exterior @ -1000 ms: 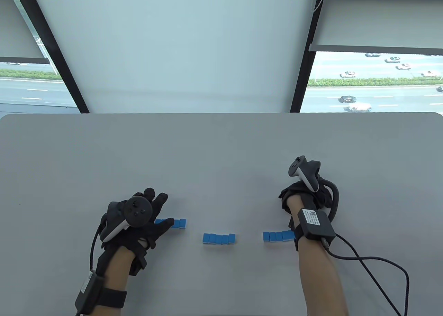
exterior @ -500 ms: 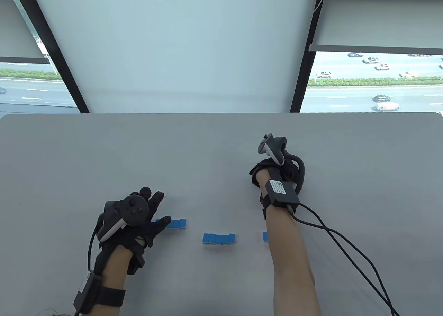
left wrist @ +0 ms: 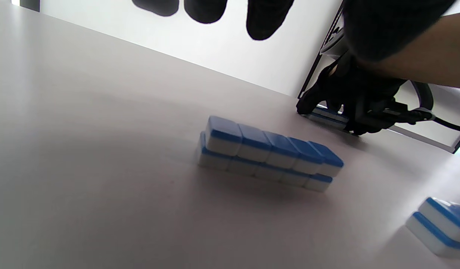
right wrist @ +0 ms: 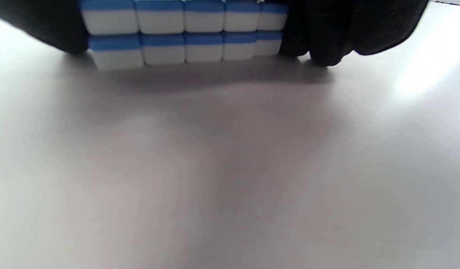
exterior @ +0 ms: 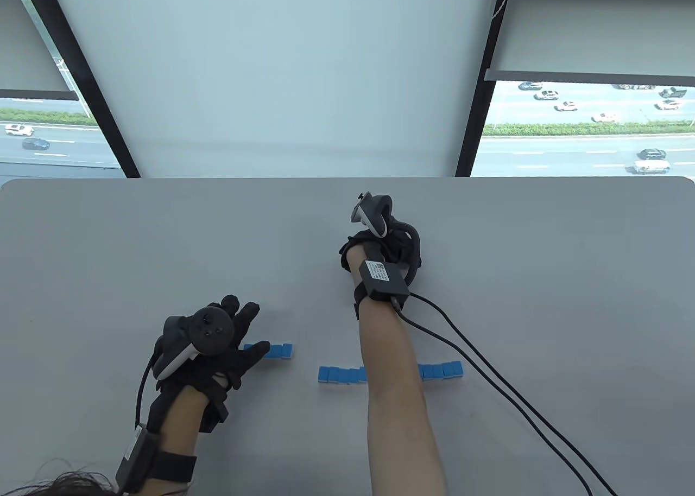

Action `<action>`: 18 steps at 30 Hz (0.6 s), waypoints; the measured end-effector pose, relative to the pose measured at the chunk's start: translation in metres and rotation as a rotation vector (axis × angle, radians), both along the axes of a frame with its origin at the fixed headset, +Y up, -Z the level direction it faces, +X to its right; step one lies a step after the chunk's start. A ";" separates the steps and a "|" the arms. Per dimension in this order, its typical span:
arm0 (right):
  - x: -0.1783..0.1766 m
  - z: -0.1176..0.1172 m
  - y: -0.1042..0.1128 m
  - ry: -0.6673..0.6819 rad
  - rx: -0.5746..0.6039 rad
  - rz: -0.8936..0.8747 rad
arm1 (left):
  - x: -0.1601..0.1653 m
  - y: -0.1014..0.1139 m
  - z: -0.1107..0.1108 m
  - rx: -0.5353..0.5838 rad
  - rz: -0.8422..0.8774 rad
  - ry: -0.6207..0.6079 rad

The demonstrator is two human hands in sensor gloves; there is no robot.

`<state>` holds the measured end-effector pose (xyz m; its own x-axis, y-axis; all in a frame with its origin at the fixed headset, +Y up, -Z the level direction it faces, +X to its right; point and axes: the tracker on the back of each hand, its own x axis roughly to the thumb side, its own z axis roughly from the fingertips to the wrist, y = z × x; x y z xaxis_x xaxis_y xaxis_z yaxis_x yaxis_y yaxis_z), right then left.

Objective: Build mahjong tile wall

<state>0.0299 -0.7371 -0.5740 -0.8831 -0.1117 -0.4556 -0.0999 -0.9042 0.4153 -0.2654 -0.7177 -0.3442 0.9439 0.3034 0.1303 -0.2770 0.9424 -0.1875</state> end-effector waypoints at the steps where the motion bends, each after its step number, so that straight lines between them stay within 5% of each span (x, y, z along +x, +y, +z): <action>1: -0.001 0.000 0.002 -0.005 -0.002 0.002 | 0.000 0.001 0.000 0.006 -0.006 -0.001; 18: 0.005 0.013 0.021 -0.024 -0.041 -0.063 | 0.002 -0.001 0.001 -0.003 -0.006 -0.001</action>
